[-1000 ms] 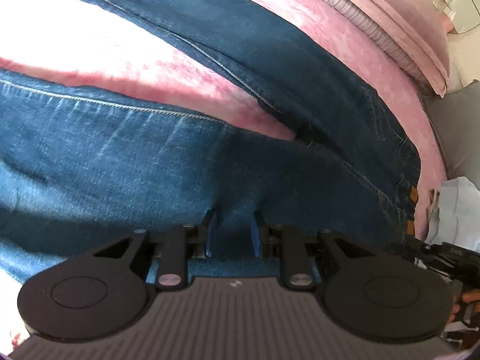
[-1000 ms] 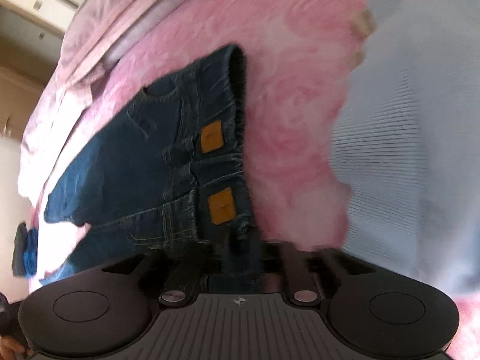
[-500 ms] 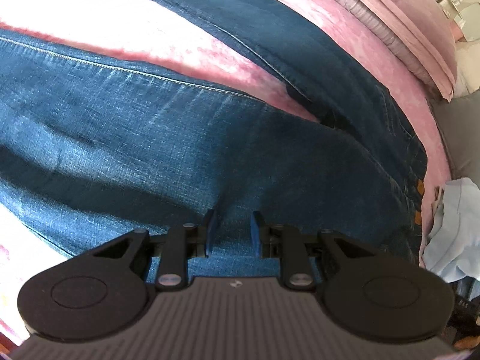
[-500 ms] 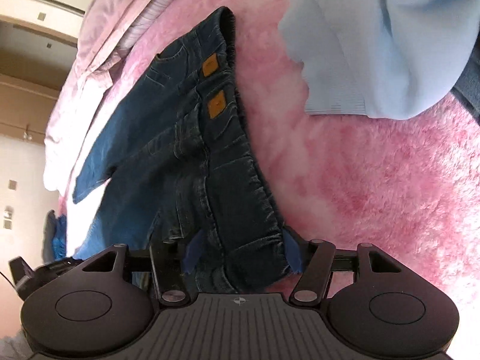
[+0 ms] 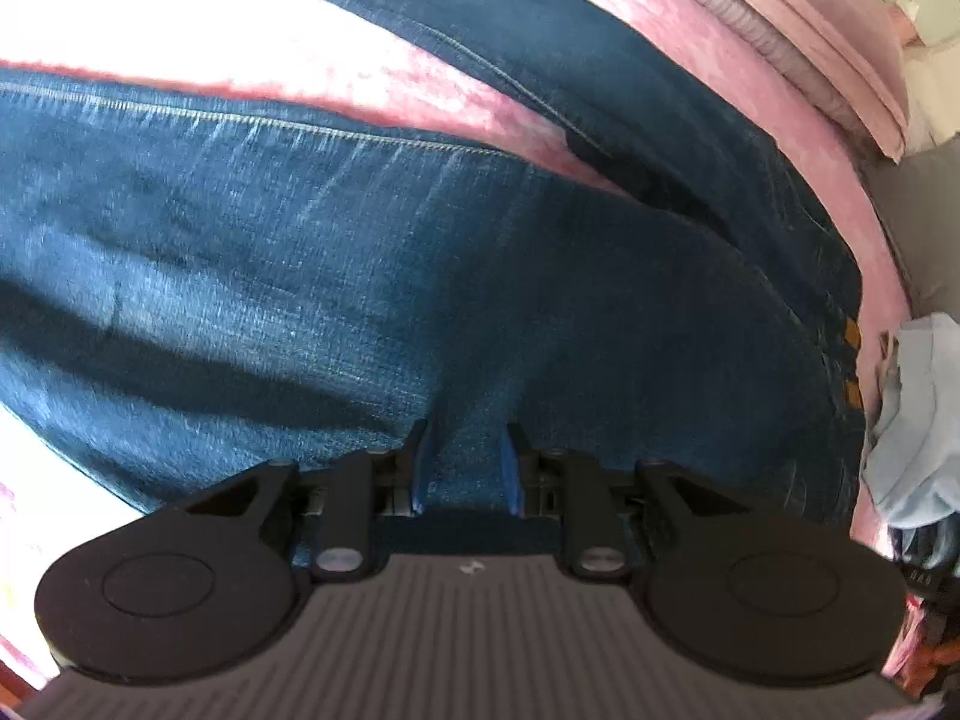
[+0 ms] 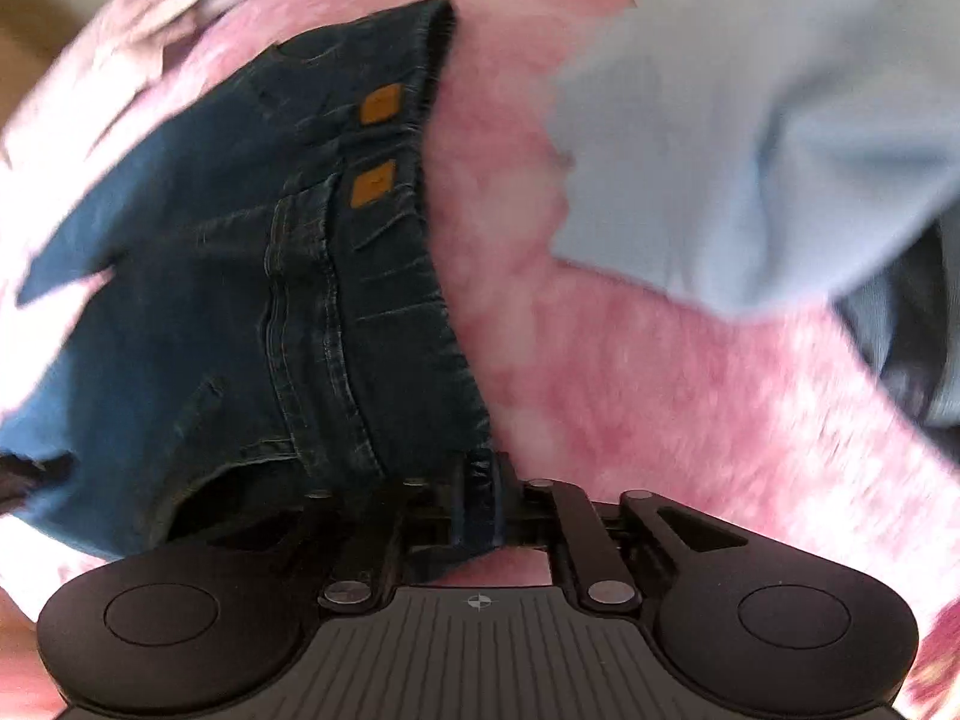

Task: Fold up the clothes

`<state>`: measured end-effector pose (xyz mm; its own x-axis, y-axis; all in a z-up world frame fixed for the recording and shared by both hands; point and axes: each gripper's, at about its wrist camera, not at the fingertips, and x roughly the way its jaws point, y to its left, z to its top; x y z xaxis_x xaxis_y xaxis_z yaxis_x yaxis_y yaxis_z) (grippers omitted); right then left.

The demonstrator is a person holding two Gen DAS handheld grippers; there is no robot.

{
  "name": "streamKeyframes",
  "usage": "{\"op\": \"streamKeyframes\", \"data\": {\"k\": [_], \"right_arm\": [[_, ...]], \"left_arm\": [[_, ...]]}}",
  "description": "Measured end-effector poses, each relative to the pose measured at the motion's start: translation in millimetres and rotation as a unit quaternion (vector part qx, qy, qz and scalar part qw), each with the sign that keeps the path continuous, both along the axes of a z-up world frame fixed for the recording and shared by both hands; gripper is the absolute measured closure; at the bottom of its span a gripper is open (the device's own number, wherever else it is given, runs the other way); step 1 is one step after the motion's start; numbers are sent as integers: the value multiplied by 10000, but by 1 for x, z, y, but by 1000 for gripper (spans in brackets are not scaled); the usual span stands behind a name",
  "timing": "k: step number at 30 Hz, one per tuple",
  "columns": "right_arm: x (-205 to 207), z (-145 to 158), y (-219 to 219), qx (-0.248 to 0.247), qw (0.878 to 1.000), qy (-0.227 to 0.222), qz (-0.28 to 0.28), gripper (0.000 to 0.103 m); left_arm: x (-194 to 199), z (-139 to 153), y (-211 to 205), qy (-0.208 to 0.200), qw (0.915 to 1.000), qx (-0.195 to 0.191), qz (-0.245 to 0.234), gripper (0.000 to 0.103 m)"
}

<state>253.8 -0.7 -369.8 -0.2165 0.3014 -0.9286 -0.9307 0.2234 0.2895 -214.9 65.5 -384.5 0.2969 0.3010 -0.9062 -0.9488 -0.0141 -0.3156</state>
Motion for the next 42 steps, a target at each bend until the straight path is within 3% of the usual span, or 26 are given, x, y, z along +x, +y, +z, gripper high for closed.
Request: {"op": "streamKeyframes", "data": {"k": [2, 3, 4, 6, 9, 12, 17, 22, 29, 34, 42], "right_arm": [[-7, 12, 3, -19, 9993, -365, 78, 81], [-9, 19, 3, -7, 9984, -563, 68, 67], [-14, 28, 5, 92, 9962, -860, 72, 64], [-29, 44, 8, 459, 9918, -1163, 282, 64], [-70, 50, 19, 1009, 9878, -877, 802, 64], [-124, 26, 39, 548, 9864, -940, 1235, 64], [-224, 45, 56, 1290, 9749, -864, 1597, 64], [-347, 41, 65, 1455, 9644, -835, 2045, 64], [-511, 15, 81, 1411, 9608, -889, 2214, 64], [-553, 1, 98, 1376, 9585, -1062, 2261, 64], [-541, -5, 118, 1110, 9595, -1575, 2057, 64]], "left_arm": [[-8, 5, -2, 58, 9999, 82, -65, 84], [-13, 7, -4, 105, 9998, 118, -90, 84], [-19, 9, -5, 140, 9997, 161, -99, 84], [-36, 12, -9, 161, 9995, 269, -47, 84], [-64, 12, -10, 201, 9992, 324, 73, 84], [-100, 12, -6, 309, 9988, 294, 253, 84], [-191, 24, 10, 328, 9970, 514, 484, 84], [-297, 20, 45, 242, 9969, 616, 422, 84], [-416, 27, 84, 750, 9942, 775, -41, 78], [-455, 27, 108, 903, 9905, 1007, -256, 72], [-468, 9, 140, 522, 9869, 1202, -939, 70]]}}
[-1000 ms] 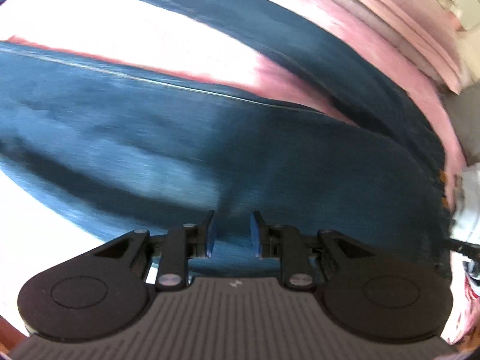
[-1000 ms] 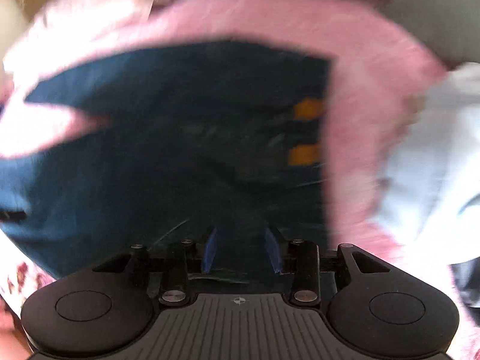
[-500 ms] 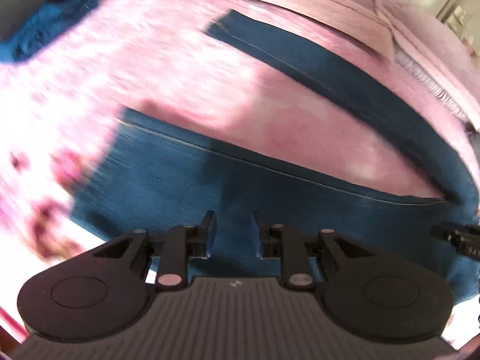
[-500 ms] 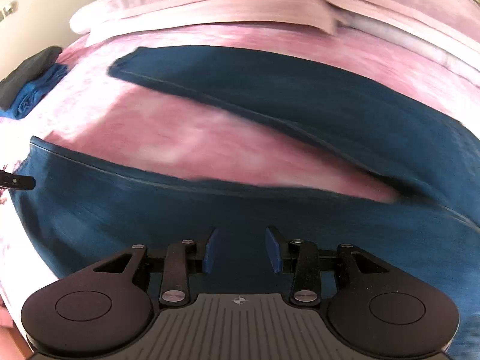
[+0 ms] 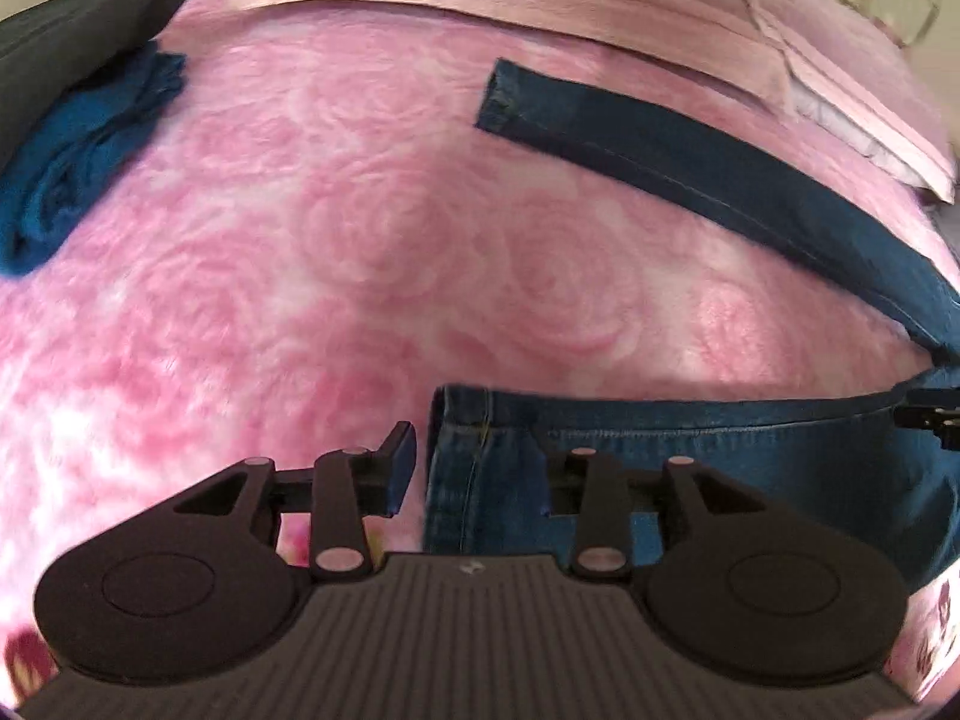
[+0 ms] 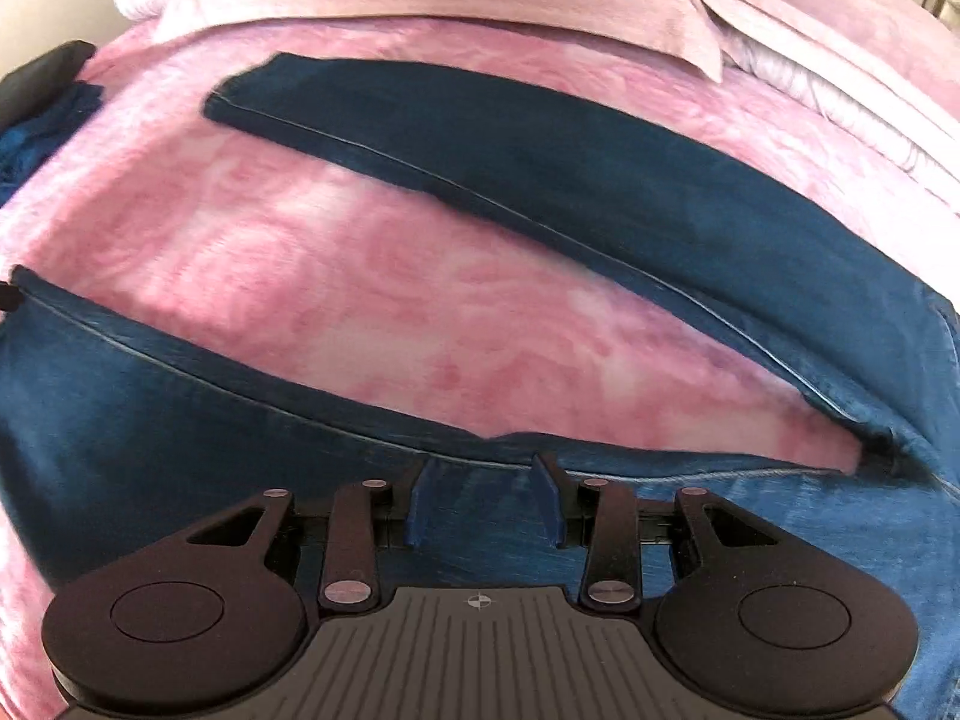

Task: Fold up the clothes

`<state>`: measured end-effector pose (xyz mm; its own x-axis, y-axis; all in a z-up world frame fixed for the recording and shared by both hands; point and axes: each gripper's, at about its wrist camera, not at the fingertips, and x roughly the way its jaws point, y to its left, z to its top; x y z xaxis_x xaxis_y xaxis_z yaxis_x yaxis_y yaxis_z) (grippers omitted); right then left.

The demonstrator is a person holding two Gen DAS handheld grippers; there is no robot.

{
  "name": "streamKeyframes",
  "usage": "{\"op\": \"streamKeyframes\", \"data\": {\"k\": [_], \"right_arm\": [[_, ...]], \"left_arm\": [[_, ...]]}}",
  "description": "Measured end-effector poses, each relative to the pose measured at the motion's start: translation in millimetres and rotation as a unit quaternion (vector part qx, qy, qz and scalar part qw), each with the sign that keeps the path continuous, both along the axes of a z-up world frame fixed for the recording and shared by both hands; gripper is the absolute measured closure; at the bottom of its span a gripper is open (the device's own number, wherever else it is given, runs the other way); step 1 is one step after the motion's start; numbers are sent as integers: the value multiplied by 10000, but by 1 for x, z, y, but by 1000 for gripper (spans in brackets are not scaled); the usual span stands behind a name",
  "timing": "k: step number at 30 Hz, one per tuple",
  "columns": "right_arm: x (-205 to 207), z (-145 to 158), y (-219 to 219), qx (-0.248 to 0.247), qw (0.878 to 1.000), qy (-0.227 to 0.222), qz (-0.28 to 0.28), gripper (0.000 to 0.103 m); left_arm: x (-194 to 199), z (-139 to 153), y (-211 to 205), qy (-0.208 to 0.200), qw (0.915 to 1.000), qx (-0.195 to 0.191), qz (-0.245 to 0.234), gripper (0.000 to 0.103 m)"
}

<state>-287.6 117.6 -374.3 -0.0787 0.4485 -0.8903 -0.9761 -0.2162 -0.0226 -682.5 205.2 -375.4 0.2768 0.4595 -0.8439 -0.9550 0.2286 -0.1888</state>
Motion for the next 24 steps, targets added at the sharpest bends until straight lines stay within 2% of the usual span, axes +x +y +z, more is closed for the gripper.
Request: {"op": "streamKeyframes", "data": {"k": [2, 4, 5, 10, 13, 14, 15, 16, 18, 19, 20, 22, 23, 24], "right_arm": [[4, -1, 1, -74, 9999, -73, -65, 64], [6, -1, 2, -134, 9997, -139, -115, 64], [7, -1, 1, -153, 9997, -142, -137, 64], [7, -4, 1, -234, 9994, -131, -227, 64], [7, -6, 3, -278, 9992, -131, -250, 64], [7, -6, 4, -284, 9992, -135, -250, 64], [6, -7, 5, -290, 9992, -139, -250, 64], [7, -7, 6, -293, 9992, -147, -241, 64], [8, -6, 8, -270, 9993, -165, -221, 64], [9, -6, 9, -244, 9993, -175, -212, 64], [10, -6, 11, -191, 9994, -175, -224, 64], [12, -8, 15, -130, 9994, -182, -253, 64], [13, -10, 17, -121, 9994, -190, -269, 64], [14, -12, 20, -150, 9993, -210, -287, 64]], "left_arm": [[1, 0, 3, -101, 9997, -43, -197, 74], [2, -2, 4, 61, 9994, -80, -338, 86], [-1, -1, 3, 19, 9993, -118, -352, 89], [-13, 2, 2, -179, 9984, -250, -466, 90], [-10, -4, 6, -95, 9966, -289, -771, 90], [-9, -5, 7, -57, 9955, -300, -899, 92], [-8, -5, 9, -28, 9941, -313, -1041, 100], [-11, -2, 13, -163, 9940, -308, -1036, 101], [-32, 7, 22, -998, 9934, -241, -516, 101], [-42, 12, 26, -1412, 9894, -206, -254, 100], [-48, 12, 31, -1653, 9860, -212, 10, 100], [-48, -5, 44, -1537, 9859, -370, 542, 100], [-45, -13, 50, -1398, 9868, -445, 688, 100], [-36, -20, 53, -1113, 9908, -471, 601, 98]]}}
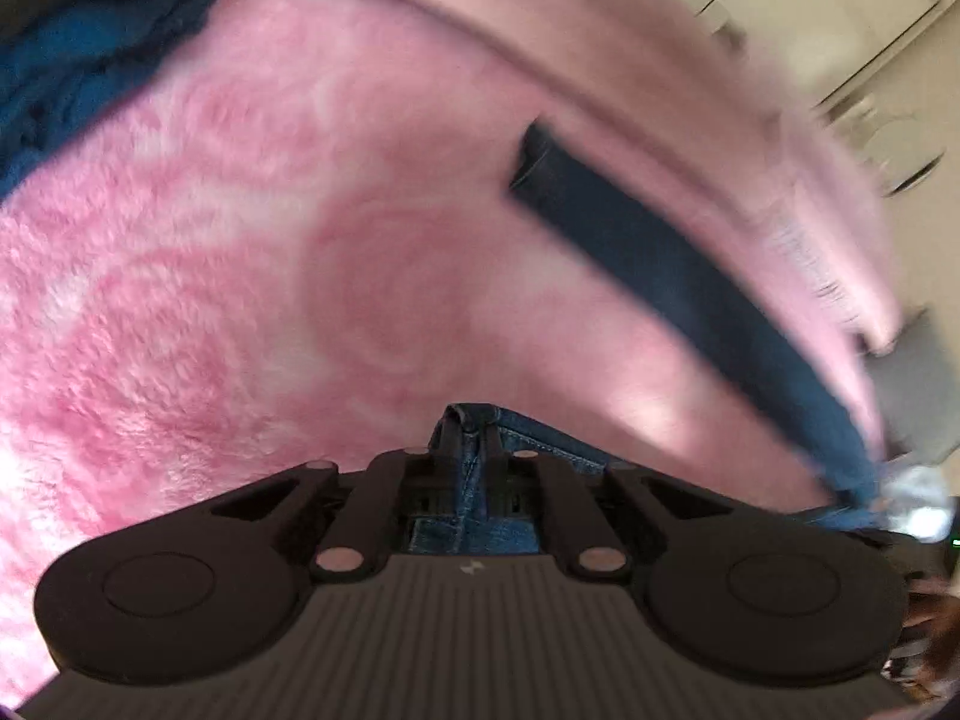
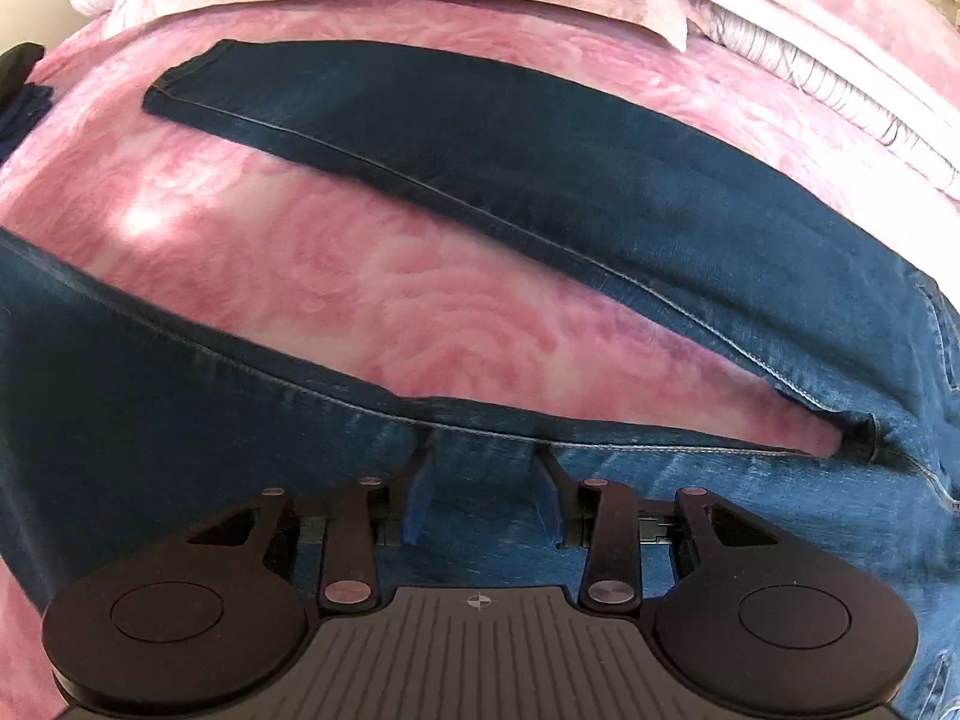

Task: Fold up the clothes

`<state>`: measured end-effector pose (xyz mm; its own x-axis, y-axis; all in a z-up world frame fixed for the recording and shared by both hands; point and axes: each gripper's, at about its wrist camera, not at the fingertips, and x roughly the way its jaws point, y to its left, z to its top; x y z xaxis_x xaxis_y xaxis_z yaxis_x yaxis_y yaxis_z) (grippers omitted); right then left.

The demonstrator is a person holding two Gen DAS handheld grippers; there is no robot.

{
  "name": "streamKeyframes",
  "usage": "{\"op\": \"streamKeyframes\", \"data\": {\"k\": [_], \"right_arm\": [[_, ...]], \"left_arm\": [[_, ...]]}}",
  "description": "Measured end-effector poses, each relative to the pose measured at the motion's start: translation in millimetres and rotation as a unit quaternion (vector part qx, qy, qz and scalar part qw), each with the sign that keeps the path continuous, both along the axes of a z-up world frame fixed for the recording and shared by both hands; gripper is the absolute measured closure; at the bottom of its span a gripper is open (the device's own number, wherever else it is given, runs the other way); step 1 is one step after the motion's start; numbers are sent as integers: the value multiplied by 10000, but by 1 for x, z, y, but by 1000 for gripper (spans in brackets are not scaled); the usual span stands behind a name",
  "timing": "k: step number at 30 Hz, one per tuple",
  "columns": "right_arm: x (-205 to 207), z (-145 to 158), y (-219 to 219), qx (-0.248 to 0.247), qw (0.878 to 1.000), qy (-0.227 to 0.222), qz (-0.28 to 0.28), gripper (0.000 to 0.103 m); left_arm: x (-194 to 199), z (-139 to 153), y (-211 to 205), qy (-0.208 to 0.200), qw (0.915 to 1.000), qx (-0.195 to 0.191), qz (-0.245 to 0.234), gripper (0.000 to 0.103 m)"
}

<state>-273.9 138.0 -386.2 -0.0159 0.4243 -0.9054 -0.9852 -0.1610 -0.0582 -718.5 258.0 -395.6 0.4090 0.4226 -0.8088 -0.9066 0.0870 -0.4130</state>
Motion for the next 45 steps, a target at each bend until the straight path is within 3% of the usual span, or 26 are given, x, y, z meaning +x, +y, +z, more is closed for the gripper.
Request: {"op": "streamKeyframes", "data": {"k": [2, 6, 10, 13, 17, 20, 22, 24, 25, 28, 30, 31, 33, 35, 37, 39, 40, 41, 42, 45], "right_arm": [[0, -1, 4, -34, 10000, -27, 20, 64], [5, -1, 3, -6, 10000, -64, 74, 64], [12, -3, 3, 26, 10000, 29, -40, 64], [12, -8, 6, 41, 9999, 51, -124, 64], [16, -11, 10, 224, 9989, 65, -400, 64], [19, -4, 9, 460, 9954, -471, -694, 64], [25, 5, 2, 427, 9933, -619, -877, 64], [24, 18, -18, 443, 9946, -245, -909, 64], [22, 23, -29, 431, 9949, -52, -907, 64], [5, 31, -66, 299, 9946, 268, -958, 64], [-1, 32, -89, 226, 9910, 460, -1237, 64], [-1, 33, -100, 196, 9877, 589, -1435, 64], [5, 33, -113, 74, 9793, 879, -1819, 64], [15, 31, -119, -20, 9715, 1026, -2137, 64], [26, 31, -123, -53, 9634, 1118, -2436, 64], [36, 31, -126, -30, 9557, 1246, -2666, 64], [39, 31, -128, -25, 9541, 1241, -2726, 64], [42, 31, -129, -21, 9525, 1234, -2783, 64], [44, 30, -131, -22, 9525, 1203, -2797, 64], [49, 25, -134, -49, 9542, 1054, -2800, 64]], "left_arm": [[16, -2, 1, 547, 9981, 81, -256, 96], [27, 16, -1, 1169, 9918, 169, -492, 88], [20, 42, -11, 1062, 9924, 356, -516, 91], [40, 42, -15, 987, 9894, 443, -964, 92], [86, 12, -18, 1241, 9758, 416, -1753, 91], [86, 2, -20, 1606, 9719, 461, -1656, 96], [77, 9, -26, 2158, 9637, 434, -1514, 97], [69, 20, -35, 2549, 9554, 405, -1432, 99], [63, 26, -39, 2454, 9597, 313, -1336, 98], [41, 40, -56, 1674, 9837, -241, -618, 93], [23, 42, -74, 1048, 9916, -715, 233, 81], [14, 41, -83, 711, 9909, -929, 664, 71], [2, 31, -100, 74, 9812, -1282, 1437, 64], [-5, 19, -114, -481, 9639, -1551, 2110, 61], [-6, 5, -114, -768, 9499, -1623, 2558, 60], [-5, -2, -112, -956, 9412, -1506, 2869, 58], [-4, -3, -110, -986, 9390, -1431, 2968, 59], [-2, -3, -108, -895, 9416, -1346, 2953, 90], [0, 1, -106, -744, 9481, -1240, 2831, 101], [13, 31, -108, -175, 9781, -551, 1997, 103]]}}
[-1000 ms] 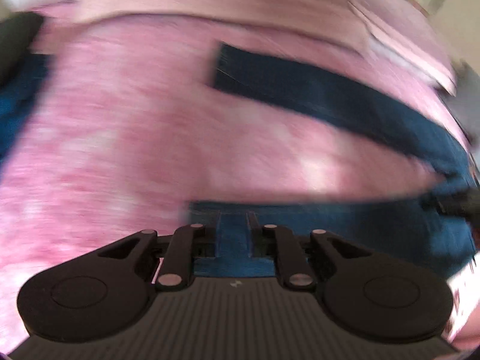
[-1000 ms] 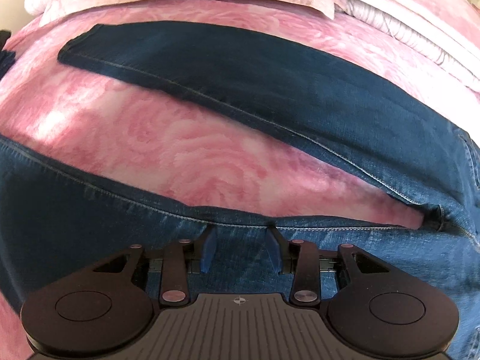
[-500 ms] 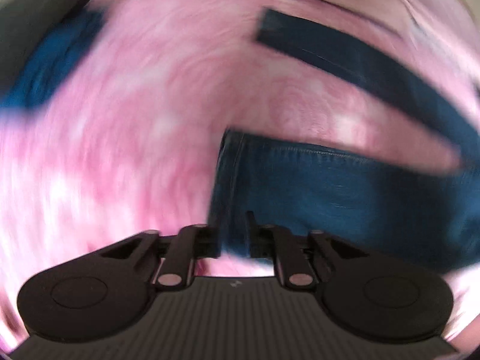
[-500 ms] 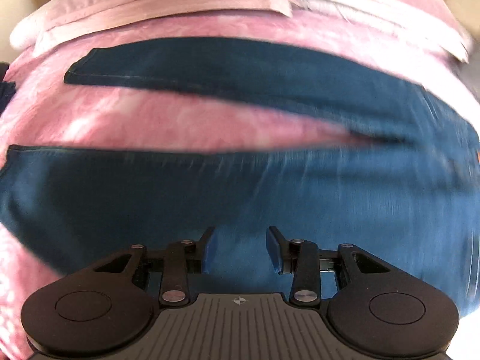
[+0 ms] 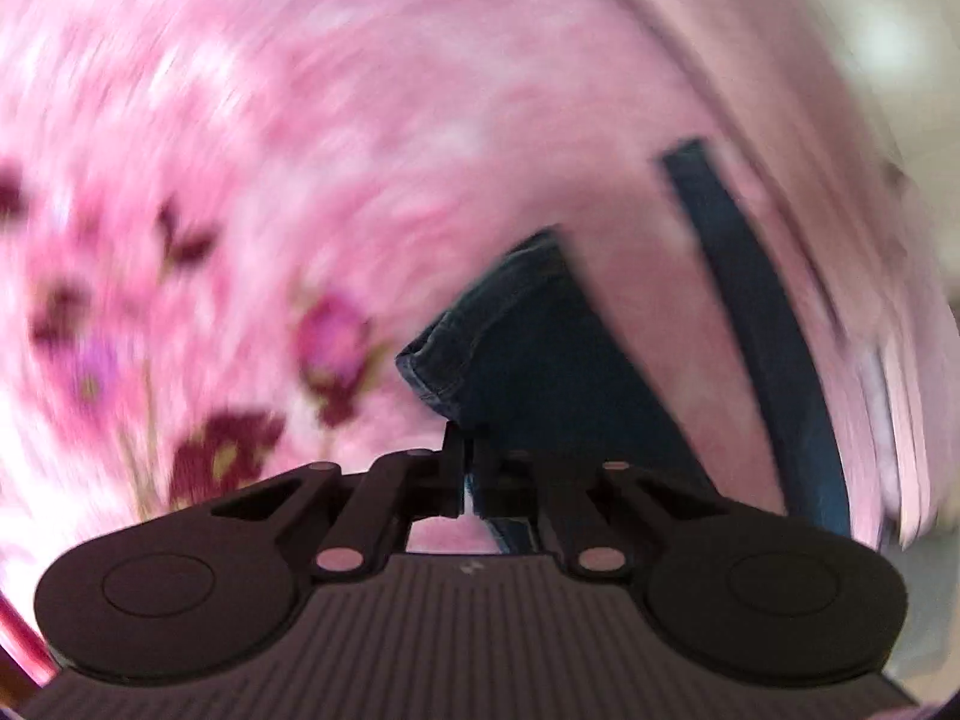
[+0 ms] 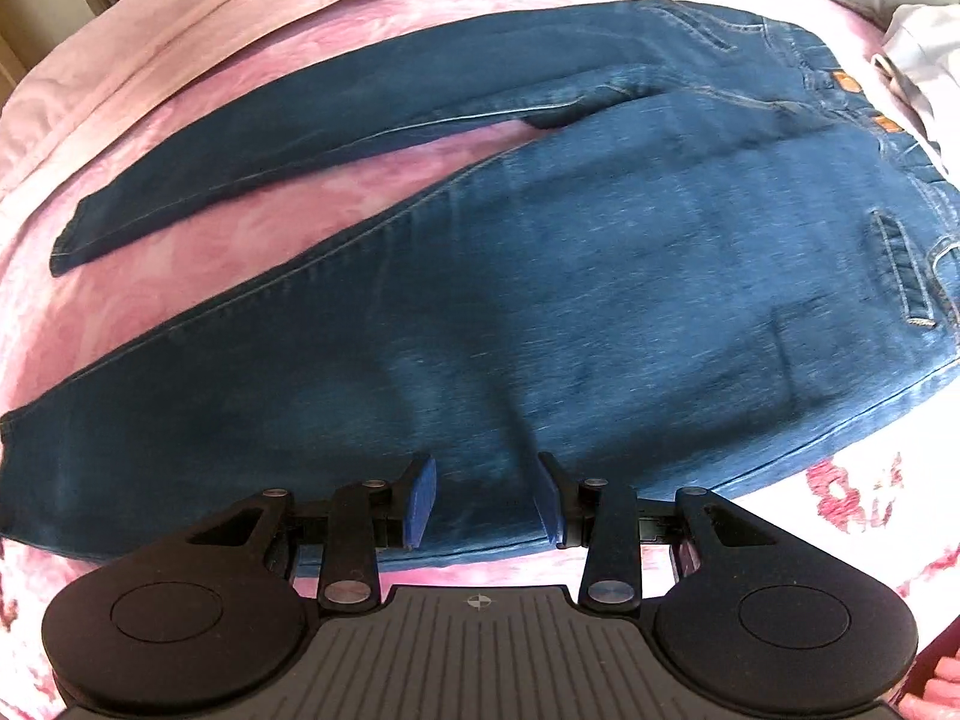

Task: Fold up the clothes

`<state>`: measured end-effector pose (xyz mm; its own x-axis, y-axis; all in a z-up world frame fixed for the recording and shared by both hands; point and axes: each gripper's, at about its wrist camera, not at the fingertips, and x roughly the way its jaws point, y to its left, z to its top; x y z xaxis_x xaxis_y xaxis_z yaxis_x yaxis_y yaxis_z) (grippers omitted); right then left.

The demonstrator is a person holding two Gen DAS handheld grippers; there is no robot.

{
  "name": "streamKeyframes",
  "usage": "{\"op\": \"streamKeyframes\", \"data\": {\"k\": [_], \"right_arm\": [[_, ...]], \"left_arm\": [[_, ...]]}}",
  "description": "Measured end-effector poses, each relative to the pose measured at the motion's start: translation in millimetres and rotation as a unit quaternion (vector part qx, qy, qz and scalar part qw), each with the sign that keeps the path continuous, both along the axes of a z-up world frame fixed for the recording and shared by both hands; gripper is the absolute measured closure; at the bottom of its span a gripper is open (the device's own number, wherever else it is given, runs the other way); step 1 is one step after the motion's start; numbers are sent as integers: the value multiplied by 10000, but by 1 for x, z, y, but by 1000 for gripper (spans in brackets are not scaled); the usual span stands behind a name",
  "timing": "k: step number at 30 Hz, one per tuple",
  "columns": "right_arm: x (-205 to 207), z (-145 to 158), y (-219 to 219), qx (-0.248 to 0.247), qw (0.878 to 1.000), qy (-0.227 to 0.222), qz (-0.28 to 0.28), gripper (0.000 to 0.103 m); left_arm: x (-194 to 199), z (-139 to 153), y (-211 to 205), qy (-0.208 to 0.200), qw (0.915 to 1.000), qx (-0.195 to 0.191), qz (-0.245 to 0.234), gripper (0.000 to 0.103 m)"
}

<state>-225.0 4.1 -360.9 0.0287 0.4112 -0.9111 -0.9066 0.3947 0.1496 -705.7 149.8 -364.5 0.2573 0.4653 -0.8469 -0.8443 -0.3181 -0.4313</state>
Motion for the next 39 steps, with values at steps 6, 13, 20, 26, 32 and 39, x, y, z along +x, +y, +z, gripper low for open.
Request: {"op": "streamKeyframes", "data": {"k": [6, 13, 20, 26, 32, 39], "right_arm": [[2, -12, -1, -183, 9992, -308, 196, 64], [-34, 0, -6, 255, 9890, -663, 1294, 64], [-51, -14, -1, 462, 9849, -361, 1627, 64], [-23, -23, -13, 310, 9774, -1056, 1807, 64], [86, -7, -42, 291, 9898, -1292, 522, 64], [158, -20, -55, 191, 9896, -1300, 588, 64]], "left_arm": [[12, -14, -6, 933, 9914, -264, -880, 96], [58, 34, -16, 2672, 9527, 1, -1447, 95], [123, 30, -23, 2123, 9384, 825, -2598, 95], [123, -24, -8, 2248, 9377, 386, -2619, 95], [118, -9, -4, 2481, 9427, 162, -2225, 97], [198, -22, -35, 2623, 9405, -9, -2161, 91]]}}
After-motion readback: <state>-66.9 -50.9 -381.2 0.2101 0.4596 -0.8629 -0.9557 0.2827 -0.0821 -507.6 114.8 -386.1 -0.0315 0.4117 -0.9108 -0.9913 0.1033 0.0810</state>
